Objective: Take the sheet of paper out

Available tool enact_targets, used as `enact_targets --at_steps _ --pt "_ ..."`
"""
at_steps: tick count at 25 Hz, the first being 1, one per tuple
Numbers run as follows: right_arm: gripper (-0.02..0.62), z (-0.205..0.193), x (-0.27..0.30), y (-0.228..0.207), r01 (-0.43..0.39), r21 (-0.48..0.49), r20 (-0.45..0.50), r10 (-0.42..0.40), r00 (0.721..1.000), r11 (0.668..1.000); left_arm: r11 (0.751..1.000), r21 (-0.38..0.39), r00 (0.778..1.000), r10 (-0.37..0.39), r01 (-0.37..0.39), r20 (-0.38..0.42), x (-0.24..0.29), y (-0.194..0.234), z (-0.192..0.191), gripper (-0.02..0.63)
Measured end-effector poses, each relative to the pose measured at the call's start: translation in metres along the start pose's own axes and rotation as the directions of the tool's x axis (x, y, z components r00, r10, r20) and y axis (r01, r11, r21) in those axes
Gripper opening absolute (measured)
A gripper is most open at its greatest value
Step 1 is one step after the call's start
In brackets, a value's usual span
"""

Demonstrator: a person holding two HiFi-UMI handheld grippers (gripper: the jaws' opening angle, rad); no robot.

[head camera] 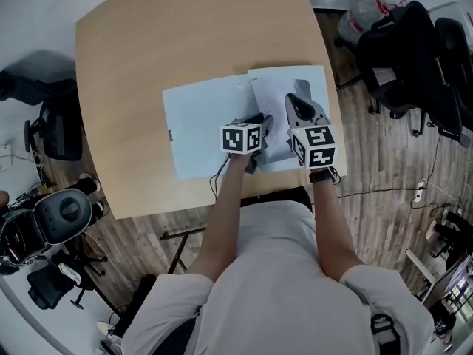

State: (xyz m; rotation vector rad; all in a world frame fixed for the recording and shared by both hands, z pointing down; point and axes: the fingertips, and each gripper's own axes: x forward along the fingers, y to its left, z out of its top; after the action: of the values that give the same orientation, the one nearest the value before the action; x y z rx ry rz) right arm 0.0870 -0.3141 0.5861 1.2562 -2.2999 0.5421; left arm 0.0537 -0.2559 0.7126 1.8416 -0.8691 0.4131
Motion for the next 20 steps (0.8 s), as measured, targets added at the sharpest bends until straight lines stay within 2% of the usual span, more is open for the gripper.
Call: enact_targets --at_steps 11,20 --pt "0.012 -0.007 -0.002 0.008 0.001 0.027 0.01 -0.002 1.0 1.0 0.999 0.03 0.999 0.037 -0.037 -0.01 -0.005 0.007 -0.002 0.034" --pt "0.012 -0.003 -0.004 0.014 -0.001 0.027 0.021 0.0 1.0 1.0 0.998 0.041 0.999 0.048 -0.048 -0.011 -0.016 0.012 0.0 0.021"
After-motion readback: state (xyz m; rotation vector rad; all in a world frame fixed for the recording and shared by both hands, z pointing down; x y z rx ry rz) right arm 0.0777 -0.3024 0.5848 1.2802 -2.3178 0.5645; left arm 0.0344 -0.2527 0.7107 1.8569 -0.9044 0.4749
